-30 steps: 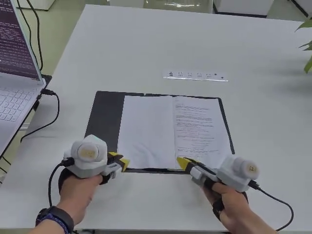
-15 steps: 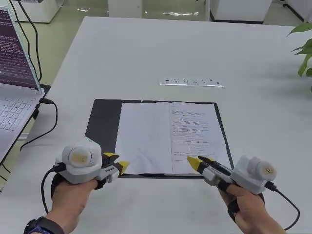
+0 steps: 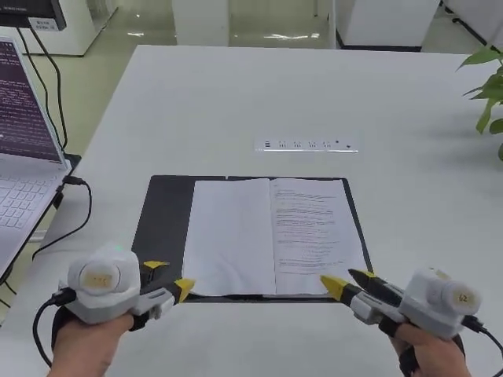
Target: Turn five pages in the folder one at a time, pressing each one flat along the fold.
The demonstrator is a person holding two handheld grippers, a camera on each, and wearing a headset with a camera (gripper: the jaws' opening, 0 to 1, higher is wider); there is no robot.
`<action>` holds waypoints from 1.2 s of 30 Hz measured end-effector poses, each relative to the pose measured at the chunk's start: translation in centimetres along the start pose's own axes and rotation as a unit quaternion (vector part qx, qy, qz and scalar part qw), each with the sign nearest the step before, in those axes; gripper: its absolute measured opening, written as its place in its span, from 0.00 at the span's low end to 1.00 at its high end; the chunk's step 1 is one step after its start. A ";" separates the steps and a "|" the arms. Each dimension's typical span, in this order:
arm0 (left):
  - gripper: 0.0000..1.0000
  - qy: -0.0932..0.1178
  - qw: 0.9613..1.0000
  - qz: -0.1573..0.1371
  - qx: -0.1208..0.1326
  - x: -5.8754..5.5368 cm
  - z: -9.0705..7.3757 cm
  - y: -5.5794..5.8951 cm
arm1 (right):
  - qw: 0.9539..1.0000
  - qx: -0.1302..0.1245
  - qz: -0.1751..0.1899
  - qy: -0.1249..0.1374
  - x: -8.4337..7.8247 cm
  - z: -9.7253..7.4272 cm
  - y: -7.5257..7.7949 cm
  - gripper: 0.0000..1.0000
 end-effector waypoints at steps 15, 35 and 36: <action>0.45 0.034 0.999 -0.027 0.016 -0.6 -3.2 0.5 | 0.999 -0.031 -0.005 0.005 -0.7 -3.2 0.4 0.61; 0.62 0.026 0.999 -0.034 0.003 -0.6 -2.9 2.5 | 1.000 -0.024 -0.003 0.010 -0.7 -4.6 -0.6 0.68; 0.62 0.027 0.999 -0.035 0.001 -0.5 -2.9 2.6 | 1.000 -0.025 -0.003 0.010 -0.7 -4.7 -0.6 0.68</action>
Point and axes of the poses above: the centre of the closed fingertips' face, and the gripper's own axes: z roughly forward along the fingers, y roughly to its right, x roughly out of its top, the point moved 5 cm from there along -z, roughly backward along the fingers, and after that the axes turned 13 degrees about -y, right-handed, at the moved point
